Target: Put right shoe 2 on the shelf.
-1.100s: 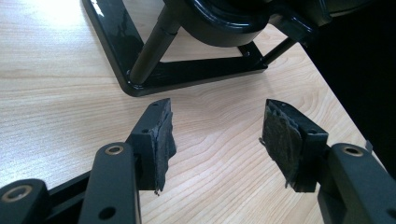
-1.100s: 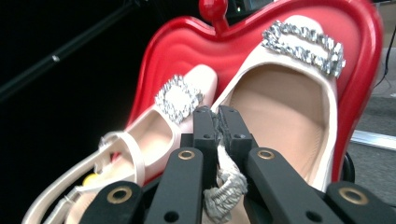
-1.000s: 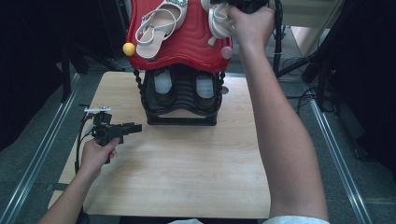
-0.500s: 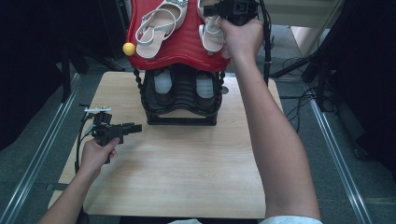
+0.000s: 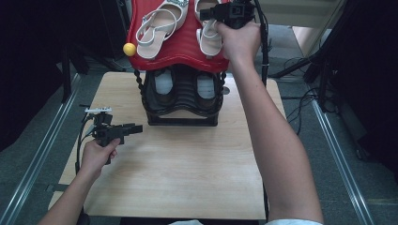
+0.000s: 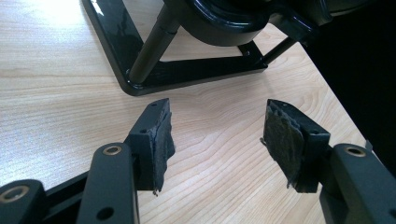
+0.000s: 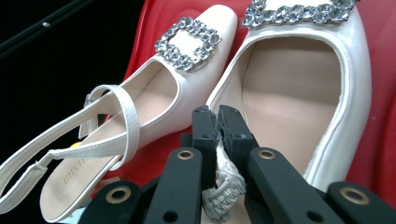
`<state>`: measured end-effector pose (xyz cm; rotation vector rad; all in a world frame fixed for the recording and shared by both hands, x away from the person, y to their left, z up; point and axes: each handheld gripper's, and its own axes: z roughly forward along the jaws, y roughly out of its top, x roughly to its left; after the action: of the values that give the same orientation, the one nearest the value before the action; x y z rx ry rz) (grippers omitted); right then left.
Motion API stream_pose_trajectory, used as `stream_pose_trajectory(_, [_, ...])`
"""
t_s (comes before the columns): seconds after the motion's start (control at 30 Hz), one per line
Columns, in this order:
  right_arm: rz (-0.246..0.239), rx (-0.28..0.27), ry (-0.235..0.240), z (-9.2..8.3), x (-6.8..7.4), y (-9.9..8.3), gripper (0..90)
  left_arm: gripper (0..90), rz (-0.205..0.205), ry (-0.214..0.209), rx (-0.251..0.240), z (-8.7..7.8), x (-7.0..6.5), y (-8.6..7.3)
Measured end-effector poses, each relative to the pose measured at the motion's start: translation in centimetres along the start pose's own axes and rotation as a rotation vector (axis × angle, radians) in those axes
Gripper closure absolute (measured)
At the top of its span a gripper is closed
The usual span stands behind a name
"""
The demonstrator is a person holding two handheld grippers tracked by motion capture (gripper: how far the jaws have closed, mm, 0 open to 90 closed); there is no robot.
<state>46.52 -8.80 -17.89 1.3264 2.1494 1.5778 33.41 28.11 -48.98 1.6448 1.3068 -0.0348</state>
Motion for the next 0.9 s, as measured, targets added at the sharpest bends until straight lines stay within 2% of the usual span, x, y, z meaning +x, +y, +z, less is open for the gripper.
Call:
stream_pose_trajectory(0.27, [-0.006, 0.015, 0.024, 0.16, 0.40, -0.52, 86.1, 41.9, -0.002, -0.001, 0.000, 0.04, -0.02, -0.01])
stream_pose_trajectory(0.5, [0.001, 0.000, 0.032, 0.10, 0.29, -0.58, 83.5, 41.9, 0.000, -0.001, 0.003, 0.00, -0.01, 0.00])
stream_pose_trajectory(0.63, [0.018, -0.029, 0.059, -0.12, 0.27, -0.38, 82.4, 41.8, -0.001, 0.001, 0.001, 0.01, 0.00, -0.01])
stream_pose_trajectory(0.9, [0.002, -0.035, 0.047, -0.31, 0.38, 0.08, 79.5, 41.6, -0.004, -0.002, 0.003, -0.04, 0.04, 0.02])
